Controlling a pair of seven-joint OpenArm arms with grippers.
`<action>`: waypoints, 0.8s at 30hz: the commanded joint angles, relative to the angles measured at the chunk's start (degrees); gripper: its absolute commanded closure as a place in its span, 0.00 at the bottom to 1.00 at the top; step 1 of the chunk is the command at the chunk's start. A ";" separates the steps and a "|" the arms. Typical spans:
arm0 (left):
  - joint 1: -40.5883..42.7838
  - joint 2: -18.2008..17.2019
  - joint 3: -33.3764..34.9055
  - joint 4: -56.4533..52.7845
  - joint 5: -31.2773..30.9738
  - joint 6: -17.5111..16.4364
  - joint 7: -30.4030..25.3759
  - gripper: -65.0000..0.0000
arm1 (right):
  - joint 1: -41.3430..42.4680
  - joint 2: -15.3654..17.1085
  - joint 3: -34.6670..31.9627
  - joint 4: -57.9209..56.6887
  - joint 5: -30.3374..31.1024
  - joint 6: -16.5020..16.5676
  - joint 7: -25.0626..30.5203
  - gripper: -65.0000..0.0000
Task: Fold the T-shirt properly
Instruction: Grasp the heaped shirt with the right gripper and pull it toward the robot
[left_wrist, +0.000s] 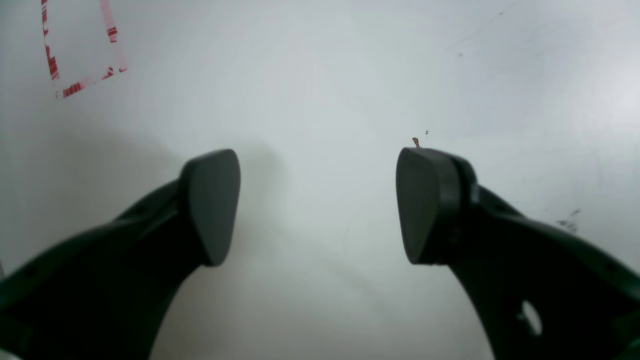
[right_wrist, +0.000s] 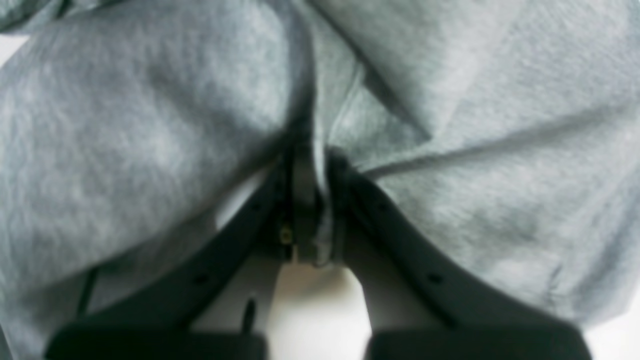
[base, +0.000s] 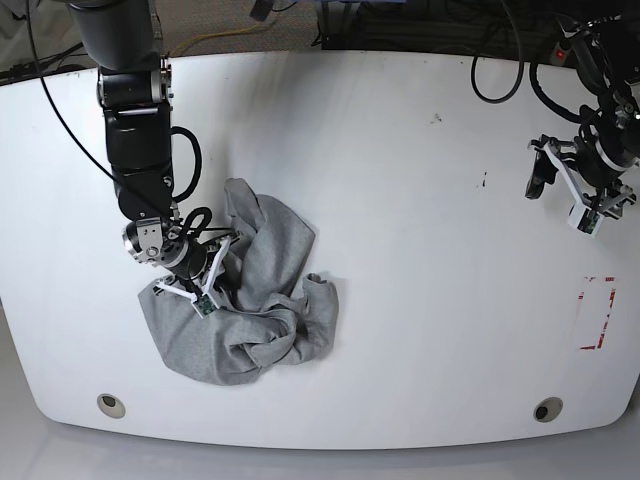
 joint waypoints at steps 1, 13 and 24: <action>-0.29 -0.95 -0.28 0.94 -0.56 0.05 -0.99 0.31 | 1.72 0.71 0.19 6.25 0.27 0.10 -1.74 1.00; -0.46 -1.04 -0.64 -2.66 -0.56 0.05 -0.99 0.31 | 9.01 0.79 -3.07 32.71 0.27 1.77 -20.55 1.00; -3.28 -0.86 -0.64 -0.91 -0.74 0.05 -0.99 0.31 | 30.64 -2.20 -7.90 35.88 0.27 7.40 -31.02 1.00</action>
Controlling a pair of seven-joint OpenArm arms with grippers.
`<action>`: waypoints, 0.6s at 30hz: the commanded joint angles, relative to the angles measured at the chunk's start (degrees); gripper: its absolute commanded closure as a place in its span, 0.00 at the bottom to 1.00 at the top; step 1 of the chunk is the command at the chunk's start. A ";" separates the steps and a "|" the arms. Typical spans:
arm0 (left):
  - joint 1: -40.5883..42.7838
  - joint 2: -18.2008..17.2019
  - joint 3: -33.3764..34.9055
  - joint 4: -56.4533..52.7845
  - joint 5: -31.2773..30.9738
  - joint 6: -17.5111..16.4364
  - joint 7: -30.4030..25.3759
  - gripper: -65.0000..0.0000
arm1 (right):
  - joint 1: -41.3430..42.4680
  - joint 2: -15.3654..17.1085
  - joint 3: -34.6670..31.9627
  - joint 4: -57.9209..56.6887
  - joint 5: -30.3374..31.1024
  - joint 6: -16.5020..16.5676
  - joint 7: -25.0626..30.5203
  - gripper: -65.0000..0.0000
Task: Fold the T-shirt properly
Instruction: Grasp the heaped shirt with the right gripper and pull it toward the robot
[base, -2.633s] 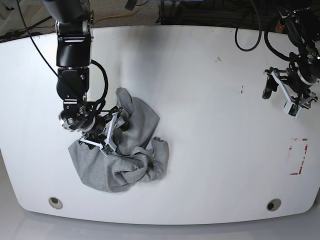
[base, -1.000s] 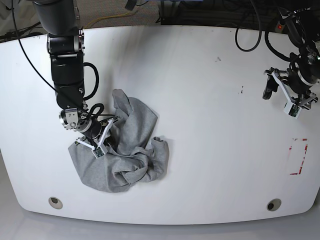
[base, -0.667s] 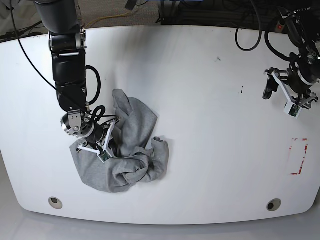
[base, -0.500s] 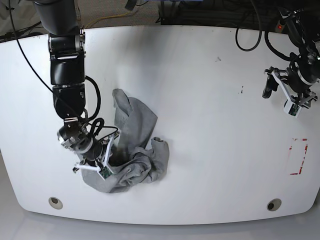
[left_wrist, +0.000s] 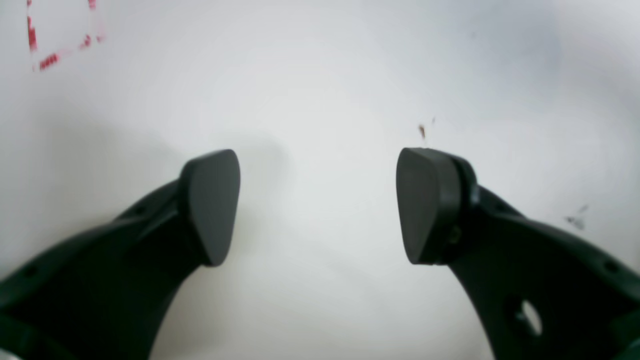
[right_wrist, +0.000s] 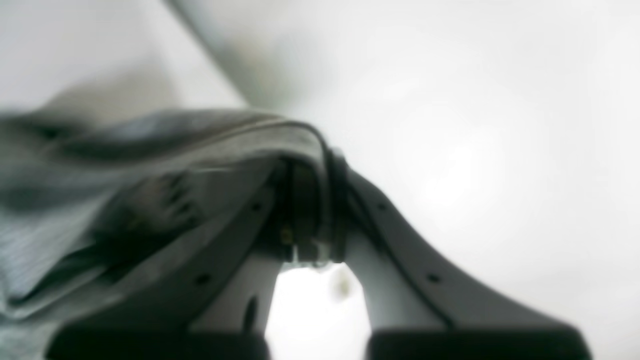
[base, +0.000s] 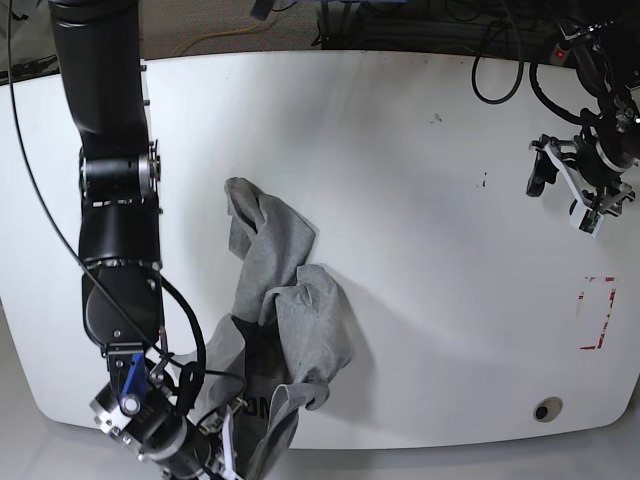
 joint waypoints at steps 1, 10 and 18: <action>-2.38 -0.88 -0.35 2.48 -0.91 0.10 -1.10 0.31 | 6.28 -0.43 -2.05 1.19 0.64 0.14 0.83 1.00; -7.39 -0.71 -0.18 4.86 -0.82 0.10 -1.10 0.31 | 19.55 -5.70 -7.15 1.10 0.64 0.14 0.57 1.00; -8.18 -0.62 5.10 4.86 -1.00 0.10 -1.10 0.29 | 22.84 -10.80 -7.50 -3.65 0.64 0.14 0.57 1.00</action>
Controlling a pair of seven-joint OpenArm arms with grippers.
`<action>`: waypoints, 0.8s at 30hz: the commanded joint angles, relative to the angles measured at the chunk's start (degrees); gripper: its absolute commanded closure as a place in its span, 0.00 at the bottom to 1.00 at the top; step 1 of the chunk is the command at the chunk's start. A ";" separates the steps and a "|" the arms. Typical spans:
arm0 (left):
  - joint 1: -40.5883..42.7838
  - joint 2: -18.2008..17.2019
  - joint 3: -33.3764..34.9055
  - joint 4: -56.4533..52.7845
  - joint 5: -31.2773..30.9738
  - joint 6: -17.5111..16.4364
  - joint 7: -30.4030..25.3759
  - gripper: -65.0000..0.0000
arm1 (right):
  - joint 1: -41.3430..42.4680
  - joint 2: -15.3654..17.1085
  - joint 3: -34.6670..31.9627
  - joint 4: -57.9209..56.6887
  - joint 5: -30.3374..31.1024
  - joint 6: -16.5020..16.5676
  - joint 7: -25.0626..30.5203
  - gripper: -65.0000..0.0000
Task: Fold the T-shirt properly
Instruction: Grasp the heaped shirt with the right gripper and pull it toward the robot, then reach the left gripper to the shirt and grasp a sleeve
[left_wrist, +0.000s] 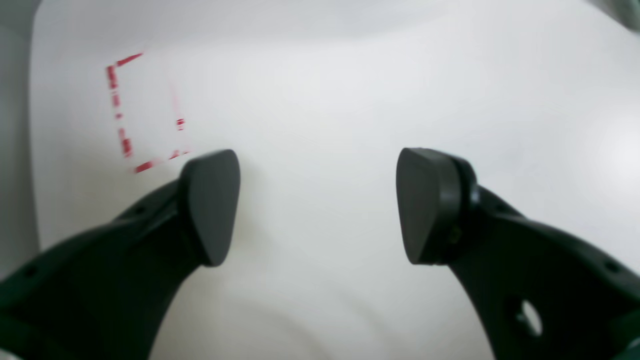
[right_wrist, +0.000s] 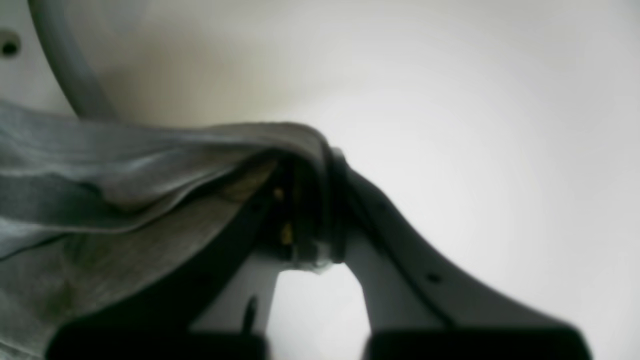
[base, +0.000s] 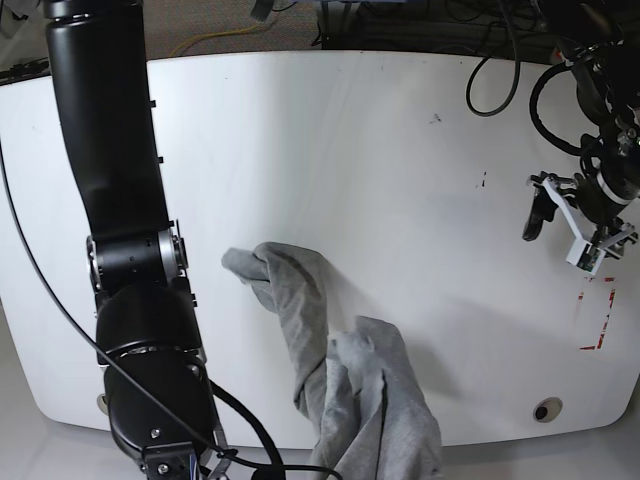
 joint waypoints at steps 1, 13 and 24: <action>-1.69 -0.51 3.20 1.05 -1.11 -0.01 -1.06 0.28 | 1.50 -1.10 0.04 -2.49 -0.49 -0.49 0.39 1.00; -6.35 4.33 17.09 0.70 -0.93 6.36 -1.15 0.05 | 1.50 -2.94 0.31 -3.72 -0.49 -0.76 0.39 1.00; -6.09 7.58 27.47 -6.51 -0.76 15.24 -10.20 0.05 | 1.50 -2.94 0.13 -4.16 -0.49 -0.76 0.39 1.00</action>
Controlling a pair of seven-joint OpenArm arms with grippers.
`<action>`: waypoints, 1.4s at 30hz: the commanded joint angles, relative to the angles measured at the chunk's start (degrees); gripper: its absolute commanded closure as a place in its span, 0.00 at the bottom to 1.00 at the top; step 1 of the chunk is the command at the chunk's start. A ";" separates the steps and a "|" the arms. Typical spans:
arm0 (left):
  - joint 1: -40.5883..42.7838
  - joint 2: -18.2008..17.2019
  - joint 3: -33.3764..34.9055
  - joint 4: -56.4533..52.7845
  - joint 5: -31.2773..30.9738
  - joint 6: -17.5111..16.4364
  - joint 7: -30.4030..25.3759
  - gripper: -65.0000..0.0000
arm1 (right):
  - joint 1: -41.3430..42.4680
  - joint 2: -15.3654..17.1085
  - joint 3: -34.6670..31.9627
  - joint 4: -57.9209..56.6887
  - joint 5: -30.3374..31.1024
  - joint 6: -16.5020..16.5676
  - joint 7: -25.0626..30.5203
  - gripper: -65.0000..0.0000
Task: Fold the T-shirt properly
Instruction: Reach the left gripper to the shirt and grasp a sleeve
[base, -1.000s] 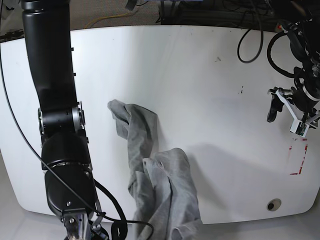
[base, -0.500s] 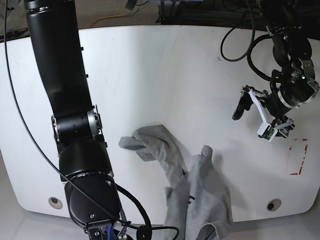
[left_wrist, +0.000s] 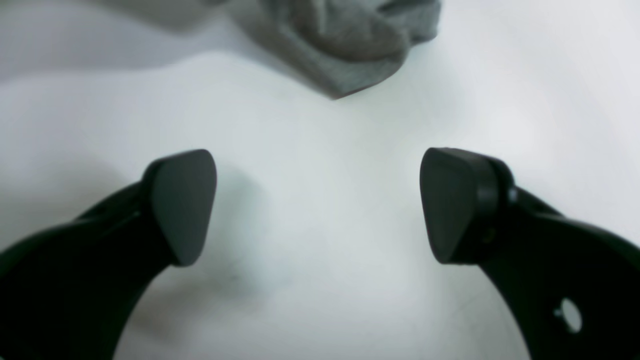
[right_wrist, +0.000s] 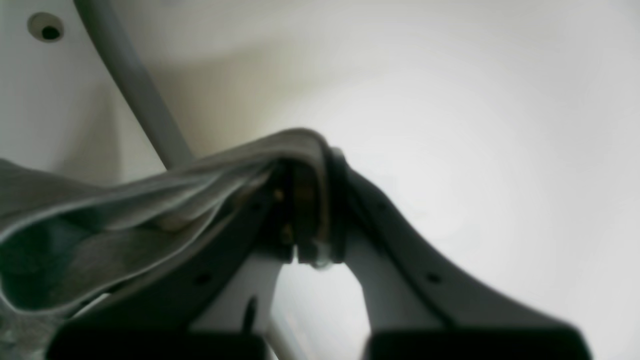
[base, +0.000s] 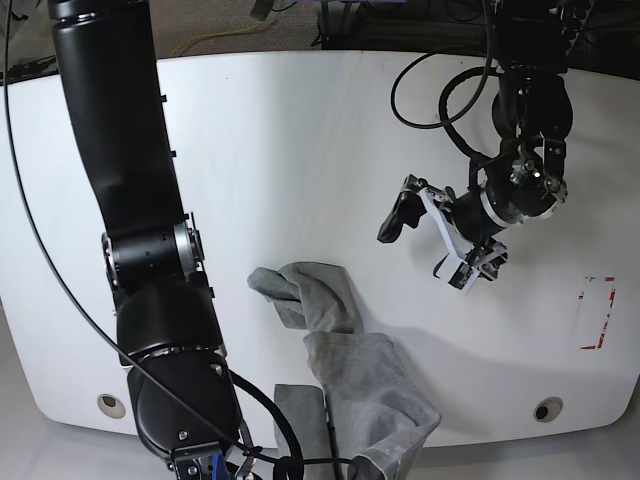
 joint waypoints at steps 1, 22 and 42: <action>-1.06 -0.38 -0.27 -0.83 -0.32 1.14 -2.60 0.05 | 2.62 -0.19 0.37 -0.36 -0.03 -0.69 1.48 1.00; -5.11 9.64 7.38 -18.32 6.27 5.01 -14.64 0.06 | 2.62 -0.19 0.63 -5.46 0.23 -0.95 1.66 1.00; -20.23 15.45 7.47 -47.33 6.27 5.01 -21.76 0.06 | 2.62 -0.01 0.81 -5.37 0.41 -0.78 1.92 1.00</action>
